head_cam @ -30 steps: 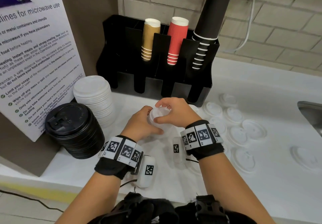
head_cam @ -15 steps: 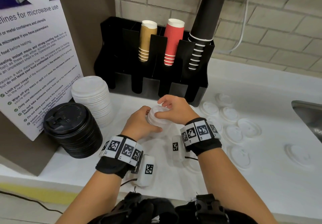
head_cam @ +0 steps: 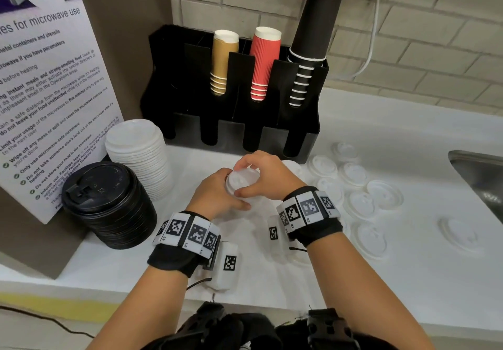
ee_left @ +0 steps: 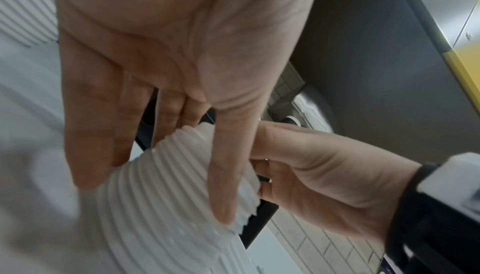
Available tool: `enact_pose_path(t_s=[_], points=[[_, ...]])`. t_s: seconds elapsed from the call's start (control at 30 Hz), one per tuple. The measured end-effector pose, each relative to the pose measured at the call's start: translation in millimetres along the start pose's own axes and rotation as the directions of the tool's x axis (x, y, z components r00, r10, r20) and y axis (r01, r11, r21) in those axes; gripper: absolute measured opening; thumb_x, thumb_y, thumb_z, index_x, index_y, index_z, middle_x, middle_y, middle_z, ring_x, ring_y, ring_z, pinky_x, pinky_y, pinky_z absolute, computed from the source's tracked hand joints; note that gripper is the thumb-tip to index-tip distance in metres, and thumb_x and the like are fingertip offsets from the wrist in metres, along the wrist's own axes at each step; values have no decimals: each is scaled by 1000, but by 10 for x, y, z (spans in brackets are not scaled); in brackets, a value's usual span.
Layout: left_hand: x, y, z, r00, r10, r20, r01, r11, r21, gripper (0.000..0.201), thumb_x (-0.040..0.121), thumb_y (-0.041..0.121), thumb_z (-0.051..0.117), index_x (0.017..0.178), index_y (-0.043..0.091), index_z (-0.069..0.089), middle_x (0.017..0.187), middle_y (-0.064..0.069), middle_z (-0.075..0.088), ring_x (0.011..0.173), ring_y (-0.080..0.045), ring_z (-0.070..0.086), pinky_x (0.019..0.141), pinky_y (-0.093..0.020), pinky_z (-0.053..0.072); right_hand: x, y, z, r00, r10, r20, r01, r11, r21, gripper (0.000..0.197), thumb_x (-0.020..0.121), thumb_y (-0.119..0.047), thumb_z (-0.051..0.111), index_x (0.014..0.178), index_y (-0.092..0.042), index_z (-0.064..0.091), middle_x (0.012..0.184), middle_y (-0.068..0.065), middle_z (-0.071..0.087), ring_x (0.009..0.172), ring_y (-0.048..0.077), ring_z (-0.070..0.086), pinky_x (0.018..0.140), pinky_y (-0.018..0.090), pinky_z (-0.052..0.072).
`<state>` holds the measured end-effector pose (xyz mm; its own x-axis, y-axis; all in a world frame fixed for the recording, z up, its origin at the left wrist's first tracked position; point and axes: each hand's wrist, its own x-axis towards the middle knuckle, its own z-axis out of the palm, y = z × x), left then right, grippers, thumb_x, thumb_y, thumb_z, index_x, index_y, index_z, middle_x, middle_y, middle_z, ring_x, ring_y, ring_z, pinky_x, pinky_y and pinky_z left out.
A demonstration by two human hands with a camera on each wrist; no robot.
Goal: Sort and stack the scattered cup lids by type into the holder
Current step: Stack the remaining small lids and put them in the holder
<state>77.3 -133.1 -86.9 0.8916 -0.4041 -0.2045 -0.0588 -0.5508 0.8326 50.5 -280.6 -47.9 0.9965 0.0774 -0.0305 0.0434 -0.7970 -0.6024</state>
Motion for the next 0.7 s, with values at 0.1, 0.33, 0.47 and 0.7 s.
enact_pose_path(t_s=[0.1,0.33,0.47,0.7], points=[[9,-3,-19,1000,5,20,-6,1000,2,66,64,20,89,119,21,53,108,4,59,98,-22,60,86,-45,55,-11,-1,-49,999,19,47,-17,999,-39,59,69,-24,83,122,-25,56,118,2,52,110,17,49,88,28,44],[23,-20,-28,999,5,48,-3,999,-40,60,63,18,89,110,26,52,100,11,59,92,-14,61,71,-32,54,-47,-27,-97,998,-37,50,40,997,-66,62,67,-20,84,123,-22,56,118,1,55,112,20,49,94,35,46],[30,-26,-7,999,0,40,2,999,-34,64,61,17,89,112,27,51,102,13,58,94,-15,60,80,-38,55,-45,-12,-97,996,-26,85,33,996,-84,61,70,-21,82,126,-21,56,123,1,56,116,19,50,98,37,45],[34,68,2,999,32,7,-32,999,6,99,58,26,91,142,26,38,119,7,51,110,-21,54,94,-37,49,-197,66,-433,999,10,44,-2,984,-178,34,84,-32,70,113,-18,59,111,1,54,104,19,56,84,23,42]])
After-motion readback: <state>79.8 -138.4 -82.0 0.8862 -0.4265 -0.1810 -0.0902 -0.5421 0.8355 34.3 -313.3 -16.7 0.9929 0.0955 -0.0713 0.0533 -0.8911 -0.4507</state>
